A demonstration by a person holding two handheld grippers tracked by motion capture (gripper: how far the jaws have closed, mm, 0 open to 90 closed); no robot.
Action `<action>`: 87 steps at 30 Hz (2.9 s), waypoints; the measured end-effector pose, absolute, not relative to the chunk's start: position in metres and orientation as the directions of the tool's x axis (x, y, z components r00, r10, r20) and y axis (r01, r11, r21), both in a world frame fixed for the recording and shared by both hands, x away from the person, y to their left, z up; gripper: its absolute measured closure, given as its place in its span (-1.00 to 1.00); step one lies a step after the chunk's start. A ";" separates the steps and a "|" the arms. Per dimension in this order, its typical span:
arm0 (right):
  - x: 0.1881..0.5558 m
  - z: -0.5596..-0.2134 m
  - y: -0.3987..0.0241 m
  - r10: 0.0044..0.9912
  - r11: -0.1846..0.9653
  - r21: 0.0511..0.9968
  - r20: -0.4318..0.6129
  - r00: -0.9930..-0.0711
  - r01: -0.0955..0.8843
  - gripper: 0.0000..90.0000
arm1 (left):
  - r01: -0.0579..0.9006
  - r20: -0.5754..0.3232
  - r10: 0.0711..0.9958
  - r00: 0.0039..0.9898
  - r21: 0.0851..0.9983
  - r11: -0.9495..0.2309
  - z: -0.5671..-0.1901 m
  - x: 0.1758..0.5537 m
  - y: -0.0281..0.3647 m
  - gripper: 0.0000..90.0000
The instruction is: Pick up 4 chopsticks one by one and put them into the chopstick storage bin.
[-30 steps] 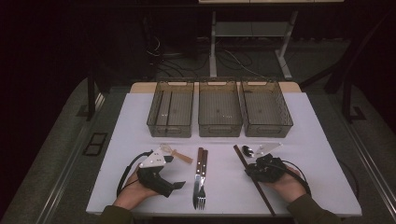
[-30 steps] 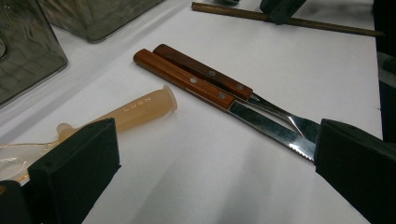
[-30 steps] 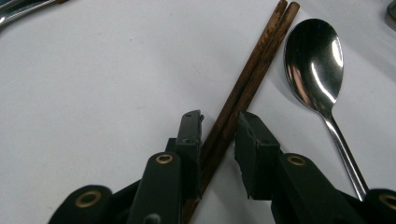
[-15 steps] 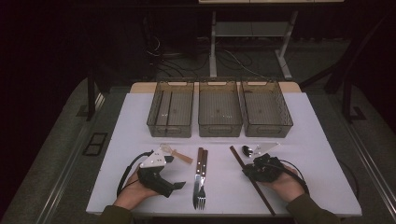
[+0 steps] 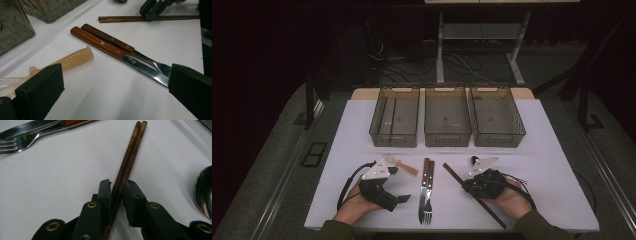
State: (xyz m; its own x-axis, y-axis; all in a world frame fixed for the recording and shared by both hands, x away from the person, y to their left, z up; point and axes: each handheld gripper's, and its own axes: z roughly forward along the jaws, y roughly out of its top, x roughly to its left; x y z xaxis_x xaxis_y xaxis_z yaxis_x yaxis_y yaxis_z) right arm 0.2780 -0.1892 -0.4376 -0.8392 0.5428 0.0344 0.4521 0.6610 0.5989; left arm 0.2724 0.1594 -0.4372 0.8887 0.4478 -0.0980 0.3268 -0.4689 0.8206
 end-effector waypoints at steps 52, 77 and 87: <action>0.261 -0.434 -0.227 0.569 0.616 0.610 0.091 -0.817 0.498 0.79 | 0.329 -0.098 0.453 0.886 0.821 -0.467 -0.437 0.272 0.160 -1.00; 0.265 -0.438 -0.223 0.579 0.623 0.608 0.063 -0.813 0.491 0.80 | 0.328 -0.096 0.453 0.886 0.820 -0.468 -0.437 0.272 0.160 -1.00; 0.265 -0.441 -0.220 0.587 0.628 0.611 0.035 -0.809 0.482 0.83 | 0.328 -0.096 0.451 0.887 0.819 -0.471 -0.437 0.272 0.160 -1.00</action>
State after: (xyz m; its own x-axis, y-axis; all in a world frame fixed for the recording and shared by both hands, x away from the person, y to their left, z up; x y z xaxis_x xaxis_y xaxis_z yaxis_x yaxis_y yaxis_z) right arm 0.2647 -0.2196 -0.4415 -0.8088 0.5870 0.0350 0.4821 0.6278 0.6111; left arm 0.2719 0.1597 -0.4374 0.8875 0.4507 -0.0962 0.3281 -0.4713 0.8187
